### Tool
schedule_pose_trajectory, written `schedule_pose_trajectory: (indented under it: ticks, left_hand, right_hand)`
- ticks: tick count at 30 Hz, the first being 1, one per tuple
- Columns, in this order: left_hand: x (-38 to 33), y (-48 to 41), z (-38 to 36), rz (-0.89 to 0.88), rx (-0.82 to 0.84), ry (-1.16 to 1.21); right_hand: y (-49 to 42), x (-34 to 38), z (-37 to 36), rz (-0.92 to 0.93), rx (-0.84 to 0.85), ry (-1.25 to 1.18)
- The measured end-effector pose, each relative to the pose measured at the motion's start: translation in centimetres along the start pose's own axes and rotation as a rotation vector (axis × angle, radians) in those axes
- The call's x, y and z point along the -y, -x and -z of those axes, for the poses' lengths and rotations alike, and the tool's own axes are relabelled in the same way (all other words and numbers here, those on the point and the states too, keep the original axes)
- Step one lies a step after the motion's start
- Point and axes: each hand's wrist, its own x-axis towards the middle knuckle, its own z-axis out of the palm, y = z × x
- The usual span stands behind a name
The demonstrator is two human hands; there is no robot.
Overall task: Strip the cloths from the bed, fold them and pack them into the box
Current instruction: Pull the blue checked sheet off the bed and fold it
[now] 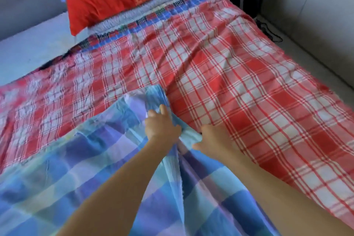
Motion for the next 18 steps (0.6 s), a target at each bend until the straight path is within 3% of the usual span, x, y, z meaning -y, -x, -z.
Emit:
schedule_pose_trajectory:
  ticks: [2,4,6,9,10,13,18]
  left_hand:
    - [2.0,-2.0,0.0,0.071,-0.026,0.062]
    - [5.4,-2.8,0.1,0.139,-0.116,0.272]
    - [9.5,-2.3,0.2,0.246,-0.286,0.523]
    - [16.4,-1.0,-0.1,0.58,-0.465,0.836]
    - [18.6,-0.5,-0.5,0.678,-0.471,0.927]
    - [22.4,0.1,-1.8,0.742,-0.327,1.118]
    - [21.5,0.2,-2.9,0.519,-0.118,0.813]
  right_hand:
    - [0.0,1.5,-0.6,0.133,-0.147,0.017]
    - [1.1,2.7,-1.0,0.393,-0.334,0.043]
    - [3.0,3.3,-1.6,0.592,-0.308,0.138]
    - [5.0,3.3,-3.6,0.734,-0.147,0.242]
    - [5.2,3.4,-4.0,0.751,-0.118,0.255]
    - [4.5,3.9,-3.4,0.637,-0.133,0.107]
    - [-0.1,7.7,-1.9,0.313,-0.301,-0.093]
